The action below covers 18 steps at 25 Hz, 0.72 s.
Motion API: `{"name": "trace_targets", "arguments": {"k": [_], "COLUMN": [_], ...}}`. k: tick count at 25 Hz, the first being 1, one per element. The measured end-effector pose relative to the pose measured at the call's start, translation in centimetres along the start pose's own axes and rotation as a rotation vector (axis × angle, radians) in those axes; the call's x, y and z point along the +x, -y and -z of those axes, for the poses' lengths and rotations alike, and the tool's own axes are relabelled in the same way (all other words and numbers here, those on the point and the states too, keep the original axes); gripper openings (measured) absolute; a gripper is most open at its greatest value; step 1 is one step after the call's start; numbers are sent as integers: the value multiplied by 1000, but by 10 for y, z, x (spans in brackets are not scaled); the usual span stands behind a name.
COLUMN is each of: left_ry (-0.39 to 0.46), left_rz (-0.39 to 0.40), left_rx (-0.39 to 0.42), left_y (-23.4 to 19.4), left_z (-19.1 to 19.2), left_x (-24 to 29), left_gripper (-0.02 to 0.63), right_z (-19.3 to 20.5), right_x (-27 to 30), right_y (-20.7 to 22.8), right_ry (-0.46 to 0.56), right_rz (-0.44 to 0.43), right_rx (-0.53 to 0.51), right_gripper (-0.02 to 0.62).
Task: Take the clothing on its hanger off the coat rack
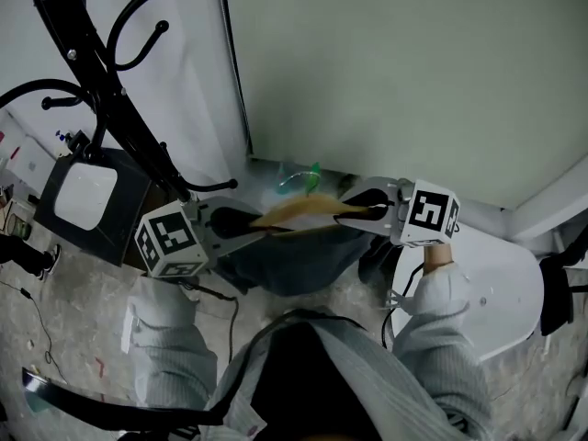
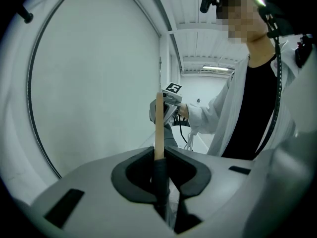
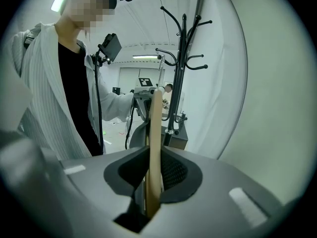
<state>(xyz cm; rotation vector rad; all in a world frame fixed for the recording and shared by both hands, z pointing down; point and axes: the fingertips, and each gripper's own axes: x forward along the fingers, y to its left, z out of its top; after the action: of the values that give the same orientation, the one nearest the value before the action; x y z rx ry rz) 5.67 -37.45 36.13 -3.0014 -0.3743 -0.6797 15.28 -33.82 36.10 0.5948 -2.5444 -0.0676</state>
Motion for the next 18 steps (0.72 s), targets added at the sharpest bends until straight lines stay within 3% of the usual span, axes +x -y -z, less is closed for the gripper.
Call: {"name": "trace_targets", "arguments": {"k": [18], "left_ry": [0], "left_rz": [-6], "left_rx": [-12], "left_y": [0], "left_z": [-1], "left_x": [3], "left_gripper": [64], "right_z": [3], "right_x": [-1], "right_y": [2], "right_ry": [4], "right_rz": [-26], "right_rx": [-1], "right_gripper": [55]}}
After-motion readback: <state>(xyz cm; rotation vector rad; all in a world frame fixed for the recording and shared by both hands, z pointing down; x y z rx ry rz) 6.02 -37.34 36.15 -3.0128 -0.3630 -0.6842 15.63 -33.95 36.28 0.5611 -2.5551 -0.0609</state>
